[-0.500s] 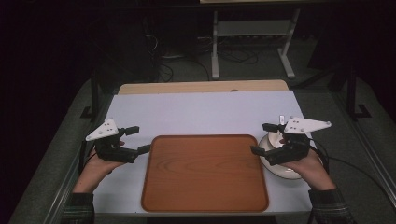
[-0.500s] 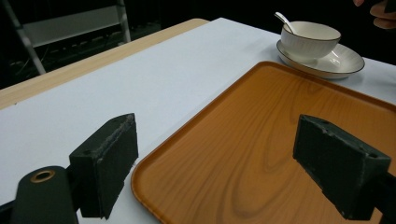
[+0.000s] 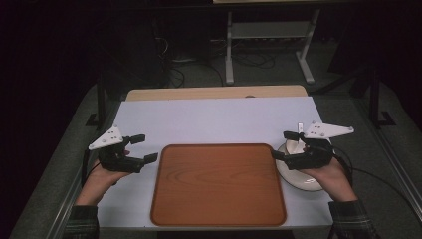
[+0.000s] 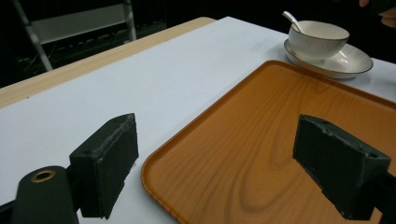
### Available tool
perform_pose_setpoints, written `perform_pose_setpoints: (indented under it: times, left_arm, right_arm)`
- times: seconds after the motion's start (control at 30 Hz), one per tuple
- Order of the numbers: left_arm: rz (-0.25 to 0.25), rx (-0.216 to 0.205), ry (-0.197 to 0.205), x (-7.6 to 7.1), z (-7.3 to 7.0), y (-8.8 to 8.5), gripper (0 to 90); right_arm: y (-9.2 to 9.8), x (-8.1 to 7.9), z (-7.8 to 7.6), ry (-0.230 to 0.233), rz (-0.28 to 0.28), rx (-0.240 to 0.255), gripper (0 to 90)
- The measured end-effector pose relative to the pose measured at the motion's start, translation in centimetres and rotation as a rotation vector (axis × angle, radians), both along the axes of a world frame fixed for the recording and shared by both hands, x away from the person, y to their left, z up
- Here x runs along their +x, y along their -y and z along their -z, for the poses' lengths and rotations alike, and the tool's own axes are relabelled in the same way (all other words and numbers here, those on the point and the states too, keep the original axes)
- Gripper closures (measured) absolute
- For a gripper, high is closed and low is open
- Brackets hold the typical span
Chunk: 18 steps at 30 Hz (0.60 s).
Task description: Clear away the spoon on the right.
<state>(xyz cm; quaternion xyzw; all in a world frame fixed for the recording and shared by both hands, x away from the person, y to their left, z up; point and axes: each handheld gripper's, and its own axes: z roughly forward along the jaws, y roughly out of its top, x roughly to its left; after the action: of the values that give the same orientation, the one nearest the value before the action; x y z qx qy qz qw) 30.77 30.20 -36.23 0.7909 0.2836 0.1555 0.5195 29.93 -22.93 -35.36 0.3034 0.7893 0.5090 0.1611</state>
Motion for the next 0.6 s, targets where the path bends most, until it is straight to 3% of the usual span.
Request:
perform_pose_setpoints:
  times: [0.33,0.6]
  left_arm:
    - [0.005,0.006,-0.003,0.0,0.2,0.0,13.6]
    - [0.001,0.006,-0.004,-0.1,0.1,0.0,13.6]
  right_arm:
    - [0.2,0.2,0.0,0.000,0.017,-0.008,19.9]
    - [0.2,1.4,0.3,-0.015,0.038,-0.007,17.6]
